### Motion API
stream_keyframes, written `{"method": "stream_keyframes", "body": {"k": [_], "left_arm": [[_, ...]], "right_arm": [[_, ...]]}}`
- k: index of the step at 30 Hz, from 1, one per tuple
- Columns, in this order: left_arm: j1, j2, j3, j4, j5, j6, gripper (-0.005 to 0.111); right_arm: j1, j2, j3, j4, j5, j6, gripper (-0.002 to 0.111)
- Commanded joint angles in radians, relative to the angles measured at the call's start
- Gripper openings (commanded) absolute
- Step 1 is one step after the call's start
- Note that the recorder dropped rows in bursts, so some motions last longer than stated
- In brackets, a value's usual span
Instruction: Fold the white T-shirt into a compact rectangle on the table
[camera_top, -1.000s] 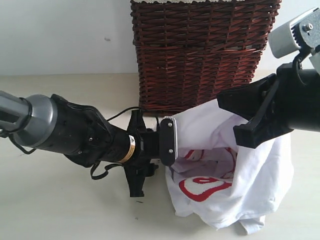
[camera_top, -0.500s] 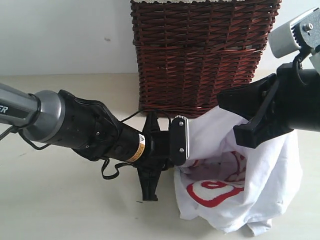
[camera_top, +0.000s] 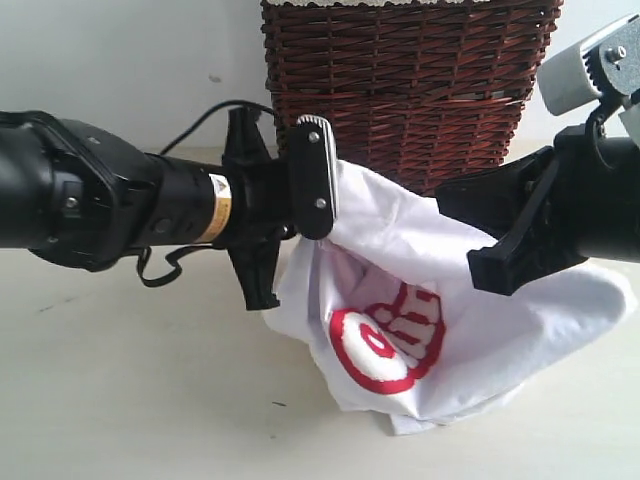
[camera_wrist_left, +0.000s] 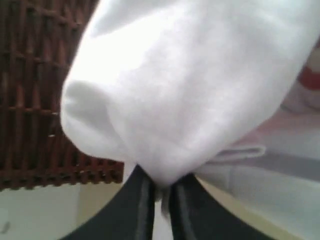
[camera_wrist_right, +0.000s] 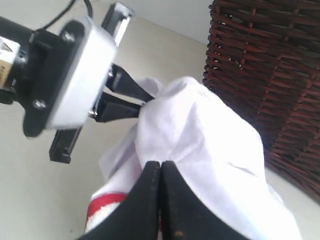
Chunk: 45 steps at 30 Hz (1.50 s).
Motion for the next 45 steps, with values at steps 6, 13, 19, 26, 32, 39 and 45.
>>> {"method": "stream_keyframes", "body": {"k": [6, 13, 19, 26, 32, 39, 45], "left_arm": [[0.058, -0.195, 0.111, -0.009, 0.063, 0.005, 0.0], [0.058, -0.262, 0.179, -0.185, 0.143, 0.034, 0.0], [0.093, -0.251, 0.193, -0.652, 0.371, 0.51, 0.0], [0.175, -0.251, 0.193, -1.056, 0.448, 0.857, 0.019], [0.185, -0.253, 0.107, -1.064, 0.574, 0.62, 0.05], [0.259, -0.253, -0.02, -1.449, 0.638, 0.667, 0.05], [0.348, -0.201, -0.02, -1.697, 0.534, 0.767, 0.05]], "right_arm": [[0.0, -0.006, 0.003, 0.003, 0.011, -0.004, 0.0], [0.0, -0.006, 0.003, 0.003, 0.011, -0.004, 0.0], [0.0, -0.006, 0.003, 0.003, -0.003, -0.004, 0.0], [0.0, -0.006, 0.003, 0.003, -0.012, -0.004, 0.0], [0.0, -0.006, 0.003, 0.003, -0.014, -0.004, 0.0], [0.0, -0.006, 0.004, 0.003, -0.014, -0.001, 0.0], [0.0, -0.006, 0.004, 0.003, -0.016, -0.001, 0.0]]}}
